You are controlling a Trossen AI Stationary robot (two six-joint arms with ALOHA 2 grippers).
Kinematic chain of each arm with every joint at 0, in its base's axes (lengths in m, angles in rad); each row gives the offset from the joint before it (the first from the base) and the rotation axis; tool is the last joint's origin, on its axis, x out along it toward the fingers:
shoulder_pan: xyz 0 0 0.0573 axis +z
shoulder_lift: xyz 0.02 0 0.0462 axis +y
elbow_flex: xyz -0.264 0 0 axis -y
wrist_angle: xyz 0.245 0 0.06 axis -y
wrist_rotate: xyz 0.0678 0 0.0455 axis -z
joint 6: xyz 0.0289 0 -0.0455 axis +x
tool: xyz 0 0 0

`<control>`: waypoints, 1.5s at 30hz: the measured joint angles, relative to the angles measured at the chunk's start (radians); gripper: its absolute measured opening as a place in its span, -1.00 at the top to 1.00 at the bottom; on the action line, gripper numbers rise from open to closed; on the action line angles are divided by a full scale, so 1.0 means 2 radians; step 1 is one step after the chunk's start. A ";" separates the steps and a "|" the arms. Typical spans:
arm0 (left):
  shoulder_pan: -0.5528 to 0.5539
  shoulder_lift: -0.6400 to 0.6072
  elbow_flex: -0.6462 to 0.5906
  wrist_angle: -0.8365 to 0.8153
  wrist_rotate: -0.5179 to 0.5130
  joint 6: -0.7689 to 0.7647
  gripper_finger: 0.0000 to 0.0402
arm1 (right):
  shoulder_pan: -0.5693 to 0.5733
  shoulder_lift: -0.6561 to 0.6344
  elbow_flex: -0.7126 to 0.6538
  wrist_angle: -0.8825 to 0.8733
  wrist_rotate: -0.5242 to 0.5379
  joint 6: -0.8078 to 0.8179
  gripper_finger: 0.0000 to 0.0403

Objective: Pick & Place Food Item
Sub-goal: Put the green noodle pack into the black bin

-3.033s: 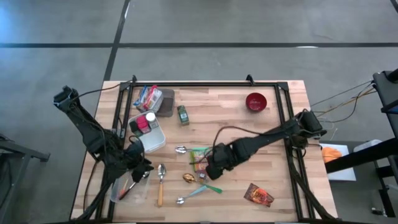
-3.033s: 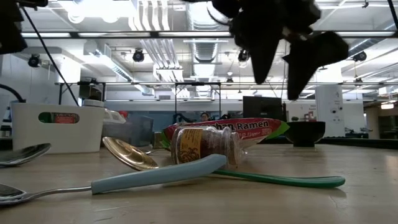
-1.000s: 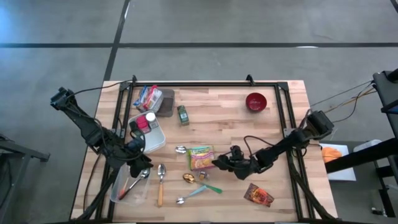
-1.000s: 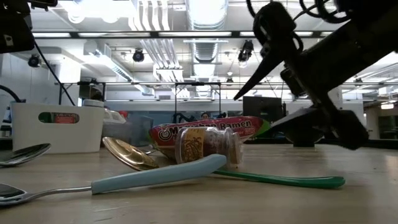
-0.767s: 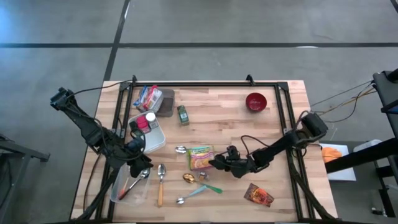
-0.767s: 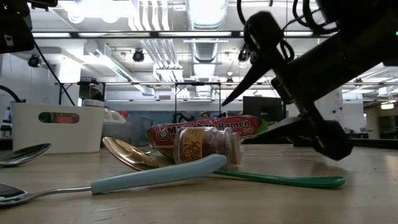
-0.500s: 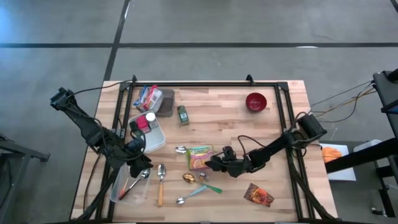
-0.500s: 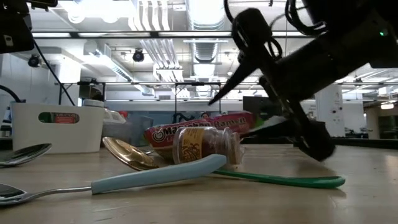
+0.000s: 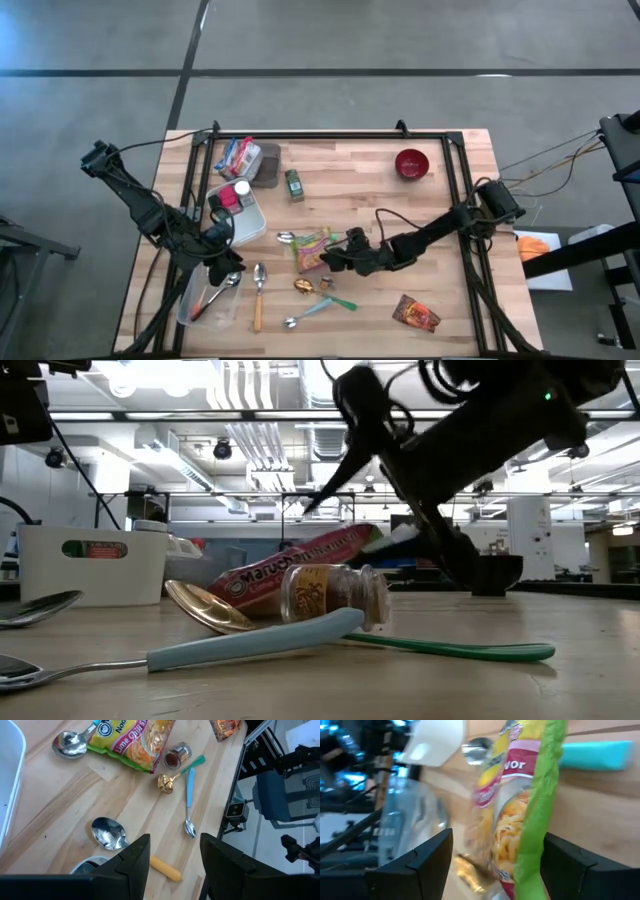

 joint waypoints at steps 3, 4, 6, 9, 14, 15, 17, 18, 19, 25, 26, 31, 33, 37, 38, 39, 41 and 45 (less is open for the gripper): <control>0.000 0.000 0.000 0.000 0.000 -0.001 0.13 | -0.008 0.000 -0.001 -0.010 -0.019 0.014 -0.28; 0.000 0.000 0.000 0.000 0.000 -0.001 0.13 | -0.010 0.000 -0.002 -0.009 -0.023 0.015 -0.28; 0.000 0.000 0.000 0.000 0.000 -0.001 0.13 | -0.012 0.000 -0.004 -0.010 -0.028 0.016 -0.28; 0.000 0.000 0.000 0.000 0.000 -0.001 0.13 | -0.015 0.000 -0.005 -0.009 -0.030 0.017 -0.28; 0.000 0.000 0.000 0.000 0.000 -0.001 0.13 | -0.018 0.000 -0.005 -0.010 -0.030 0.020 -0.28; 0.000 0.000 0.000 0.000 0.000 -0.001 0.13 | -0.020 0.000 -0.005 -0.010 -0.030 0.022 -0.28; 0.000 0.000 0.000 0.000 0.000 -0.001 0.13 | -0.024 0.000 -0.006 -0.011 -0.030 0.026 -0.28; 0.000 0.000 0.000 0.000 0.000 -0.001 0.13 | -0.027 0.002 -0.006 -0.009 -0.030 0.026 -0.28; 0.000 0.000 0.000 0.000 0.000 0.000 0.13 | -0.030 0.007 -0.005 -0.003 -0.033 0.029 -0.28; 0.001 0.000 0.000 0.001 0.000 0.002 0.13 | -0.046 0.049 0.013 0.030 -0.081 0.041 -0.12; 0.001 0.000 0.000 0.004 0.000 -0.001 0.13 | -0.046 0.057 0.019 0.030 -0.080 0.039 -0.05; 0.001 0.000 0.000 0.004 0.003 -0.005 0.13 | -0.046 0.063 0.040 0.028 -0.077 0.011 0.40; 0.001 0.000 0.000 0.003 0.004 -0.006 0.13 | -0.046 0.057 0.040 0.019 -0.076 -0.007 0.52; 0.000 -0.001 0.000 0.004 0.004 -0.006 0.13 | -0.047 0.053 0.042 0.015 -0.076 -0.021 0.68; 0.000 -0.001 0.000 0.004 0.004 -0.006 0.13 | -0.047 0.052 0.042 0.015 -0.076 -0.022 0.69; 0.000 -0.001 0.000 0.003 0.005 -0.006 0.13 | -0.047 0.051 0.042 0.015 -0.076 -0.022 0.70; 0.000 -0.001 0.000 0.004 0.008 -0.006 0.13 | -0.046 0.050 0.042 0.016 -0.077 -0.027 0.70; 0.001 -0.001 0.000 0.015 0.011 0.006 0.13 | -0.045 0.046 0.041 0.049 -0.096 -0.068 0.71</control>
